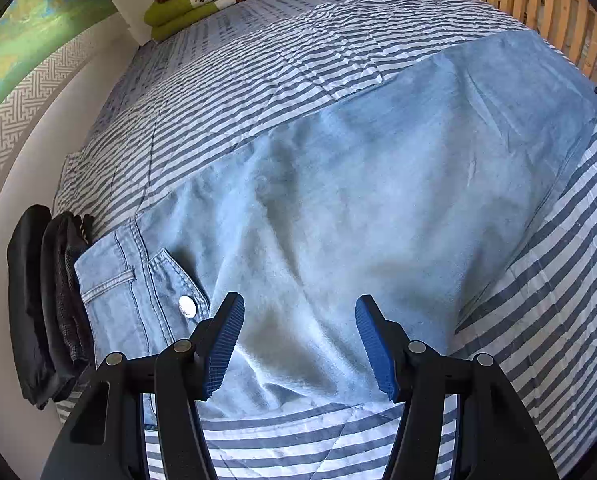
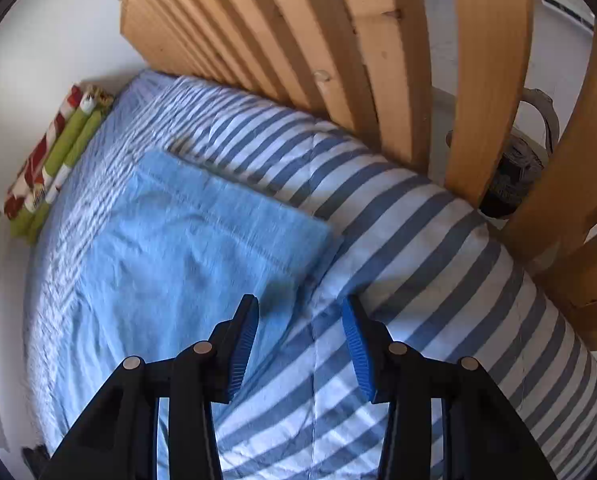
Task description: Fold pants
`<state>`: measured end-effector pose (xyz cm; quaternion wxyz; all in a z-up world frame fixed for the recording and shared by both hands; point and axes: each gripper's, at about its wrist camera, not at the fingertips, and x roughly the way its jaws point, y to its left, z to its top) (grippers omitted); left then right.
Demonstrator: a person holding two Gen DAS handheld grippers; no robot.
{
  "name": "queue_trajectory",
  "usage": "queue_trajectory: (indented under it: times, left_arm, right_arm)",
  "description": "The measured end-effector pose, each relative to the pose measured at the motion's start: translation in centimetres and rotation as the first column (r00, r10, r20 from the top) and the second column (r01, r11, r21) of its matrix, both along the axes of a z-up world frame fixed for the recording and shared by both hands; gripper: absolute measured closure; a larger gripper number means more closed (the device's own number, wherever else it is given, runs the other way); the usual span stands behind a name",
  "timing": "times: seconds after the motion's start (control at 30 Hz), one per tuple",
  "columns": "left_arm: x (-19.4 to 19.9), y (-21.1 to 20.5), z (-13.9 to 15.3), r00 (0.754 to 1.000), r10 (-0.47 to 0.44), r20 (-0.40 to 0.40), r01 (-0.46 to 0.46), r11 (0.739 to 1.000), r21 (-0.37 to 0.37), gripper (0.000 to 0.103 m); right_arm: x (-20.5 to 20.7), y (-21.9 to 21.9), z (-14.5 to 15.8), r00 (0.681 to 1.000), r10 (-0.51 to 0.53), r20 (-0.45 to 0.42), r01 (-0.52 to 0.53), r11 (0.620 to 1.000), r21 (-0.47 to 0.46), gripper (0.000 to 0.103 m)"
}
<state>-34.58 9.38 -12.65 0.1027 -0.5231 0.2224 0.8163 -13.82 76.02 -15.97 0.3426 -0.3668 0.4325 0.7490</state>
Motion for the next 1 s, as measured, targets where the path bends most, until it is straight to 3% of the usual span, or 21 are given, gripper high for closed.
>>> queue_trajectory:
  times: [0.13,0.23,0.3,0.43,0.63,0.77,0.93,1.0]
  left_arm:
    - [-1.1,-0.3,-1.1,1.0,0.007,0.008,-0.007,1.0,-0.006,0.041]
    - [-1.5,-0.4,-1.5,1.0,0.003,0.013,-0.003,1.0,-0.004,0.041]
    - [-1.5,-0.2,-1.7,1.0,-0.004,0.014,0.004,1.0,-0.005,0.041]
    - [-1.5,0.1,-1.8,1.0,-0.016,0.008,0.017,1.0,-0.021,0.041]
    - [-1.3,-0.7,-1.1,1.0,-0.001,-0.012,0.0,1.0,-0.028,0.041]
    - [-1.6,-2.7,-0.9,0.999,0.052,-0.011,-0.052,0.999,-0.002,0.041]
    - [-1.0,-7.1,-0.6,0.987,0.16,0.016,-0.161,0.982,0.094,0.041]
    - [-0.2,-8.5,-0.3,0.986,0.169,0.0,-0.169,0.983,0.077,0.041]
  right_arm:
    - [-0.5,0.6,-0.1,0.999,0.02,-0.044,-0.021,1.0,-0.019,0.063]
    - [-1.1,0.0,-0.1,0.998,0.045,-0.043,-0.044,0.999,0.02,0.064]
    - [-1.3,-0.1,-0.3,0.997,0.047,-0.057,-0.046,0.999,0.016,0.077]
    - [-1.1,-0.6,-0.3,0.995,0.051,-0.086,-0.048,0.998,0.031,0.086]
    - [-0.5,-2.1,3.3,0.985,0.062,-0.16,-0.046,0.994,0.103,0.088]
    - [-2.2,-4.0,6.1,0.989,0.099,-0.113,-0.078,0.981,0.175,0.088]
    - [-3.9,-6.2,8.2,0.984,0.123,-0.132,-0.1,0.98,0.17,0.088]
    - [-4.5,-7.2,9.1,0.979,0.144,-0.146,-0.117,0.977,0.176,0.088]
